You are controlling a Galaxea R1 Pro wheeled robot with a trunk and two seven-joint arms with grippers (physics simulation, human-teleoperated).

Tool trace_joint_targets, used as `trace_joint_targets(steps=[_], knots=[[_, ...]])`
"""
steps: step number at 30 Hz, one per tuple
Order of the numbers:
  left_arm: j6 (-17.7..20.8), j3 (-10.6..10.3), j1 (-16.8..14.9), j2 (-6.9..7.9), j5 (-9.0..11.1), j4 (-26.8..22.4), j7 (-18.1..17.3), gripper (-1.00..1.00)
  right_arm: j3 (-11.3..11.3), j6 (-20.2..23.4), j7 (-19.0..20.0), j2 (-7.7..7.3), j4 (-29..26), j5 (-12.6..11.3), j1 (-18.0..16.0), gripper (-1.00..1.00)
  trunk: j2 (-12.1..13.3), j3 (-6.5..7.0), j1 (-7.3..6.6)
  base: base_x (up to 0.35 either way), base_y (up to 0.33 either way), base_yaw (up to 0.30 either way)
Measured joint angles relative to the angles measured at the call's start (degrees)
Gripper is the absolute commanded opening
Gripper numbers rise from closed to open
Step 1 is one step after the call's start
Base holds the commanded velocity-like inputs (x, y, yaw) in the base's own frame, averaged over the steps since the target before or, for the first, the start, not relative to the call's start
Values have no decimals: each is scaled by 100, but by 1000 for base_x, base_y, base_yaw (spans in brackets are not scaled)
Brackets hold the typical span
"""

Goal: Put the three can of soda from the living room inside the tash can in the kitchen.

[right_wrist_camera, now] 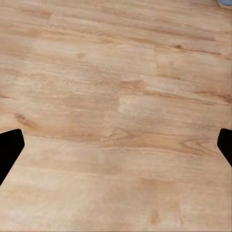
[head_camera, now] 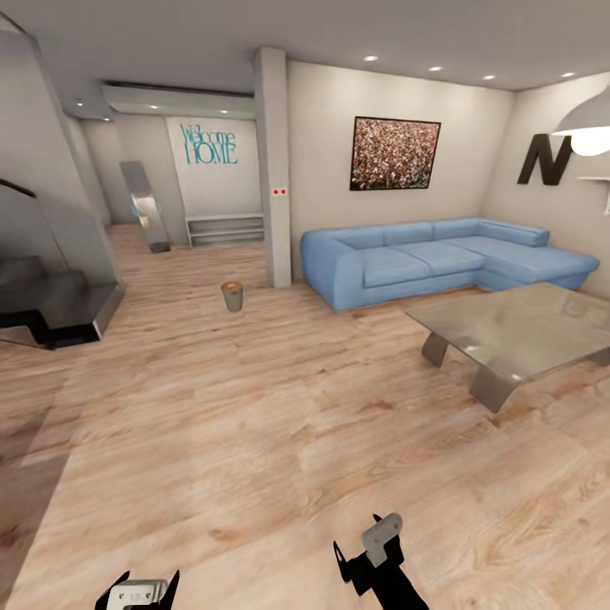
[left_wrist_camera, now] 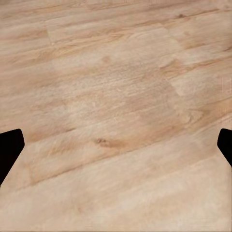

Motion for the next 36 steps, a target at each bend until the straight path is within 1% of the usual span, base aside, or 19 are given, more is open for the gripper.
trace_joint_targets(steps=[3,4,8,21,24,36], knots=[[0,-1,0,-1,0,0,0,100,0,-12,0,0,5,-3,0,100,0,1,0,324,0,16],[0,-1,0,-1,1,0,0,100,0,-143,4,1,41,-6,0,100,0,1,0,324,0,6],[0,-1,0,-2,2,0,1,100,0,-338,8,3,111,-8,0,100,0,1,0,324,0,2],[0,-1,0,-2,0,0,1,100,0,-385,9,4,127,-5,0,100,0,1,0,324,0,6],[0,-1,0,-1,1,0,1,100,3,-386,9,6,127,-3,0,100,0,5,0,324,0,116],[0,-1,0,-2,2,0,1,100,9,-385,9,9,132,0,0,100,0,14,0,324,0,207]])
